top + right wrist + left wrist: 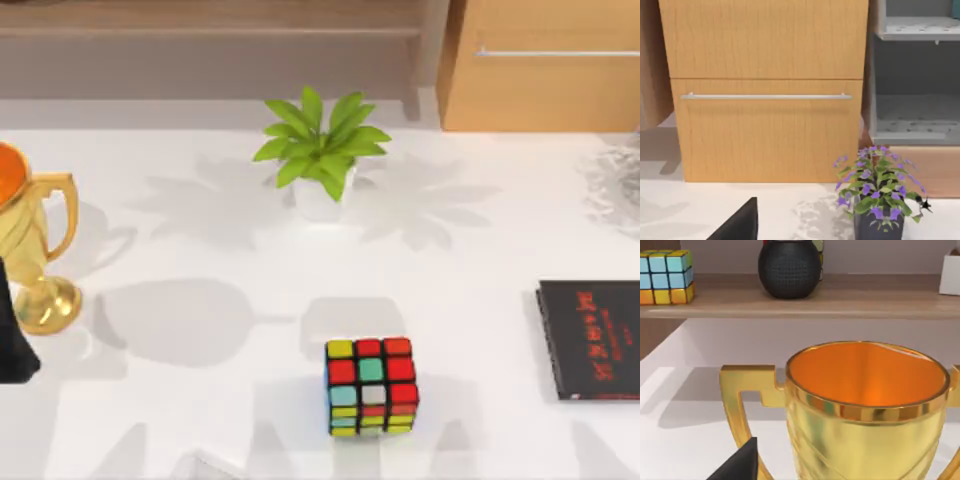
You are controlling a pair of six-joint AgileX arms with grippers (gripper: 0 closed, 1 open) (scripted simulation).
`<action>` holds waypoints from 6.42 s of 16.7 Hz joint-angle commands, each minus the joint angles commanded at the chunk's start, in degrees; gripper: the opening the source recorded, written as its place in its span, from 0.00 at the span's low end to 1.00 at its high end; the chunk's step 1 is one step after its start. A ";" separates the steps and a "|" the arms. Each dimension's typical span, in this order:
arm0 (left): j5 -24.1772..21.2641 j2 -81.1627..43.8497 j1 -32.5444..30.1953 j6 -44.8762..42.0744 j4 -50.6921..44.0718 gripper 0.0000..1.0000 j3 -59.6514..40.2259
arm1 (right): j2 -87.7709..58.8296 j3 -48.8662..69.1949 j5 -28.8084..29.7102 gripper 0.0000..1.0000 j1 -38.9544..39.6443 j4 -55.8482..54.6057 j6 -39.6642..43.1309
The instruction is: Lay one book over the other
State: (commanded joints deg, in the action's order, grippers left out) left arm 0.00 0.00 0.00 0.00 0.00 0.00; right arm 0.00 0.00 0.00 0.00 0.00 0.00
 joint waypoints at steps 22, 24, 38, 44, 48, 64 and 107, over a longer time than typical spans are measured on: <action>0.00 0.00 0.00 0.00 0.00 1.00 0.00 | -95.84 69.54 -20.10 1.00 -23.07 -29.15 -0.49; 0.00 0.00 0.00 0.00 0.00 1.00 0.00 | -104.64 75.13 -22.20 1.00 -24.79 -31.11 -0.20; 0.00 0.00 0.00 0.00 0.00 1.00 0.00 | -118.40 85.53 -24.73 1.00 -26.49 -32.99 0.46; 0.00 0.00 0.00 0.00 0.00 1.00 0.00 | -122.18 91.32 -23.78 1.00 -25.59 -30.94 0.49; 0.00 0.00 0.00 0.00 0.00 1.00 0.00 | -122.18 91.32 -23.78 0.92 -25.59 -30.94 0.49; 0.00 0.00 0.00 0.00 0.00 1.00 0.00 | -122.18 91.32 -23.78 0.00 -25.59 -30.94 0.49; 0.00 0.00 0.00 0.00 0.00 1.00 0.00 | -39.77 2.67 15.53 0.00 16.48 -5.95 -99.30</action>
State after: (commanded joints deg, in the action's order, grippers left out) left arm 0.00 0.00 0.00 0.00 0.00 0.00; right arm -39.77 2.67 15.53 16.48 -5.95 -99.30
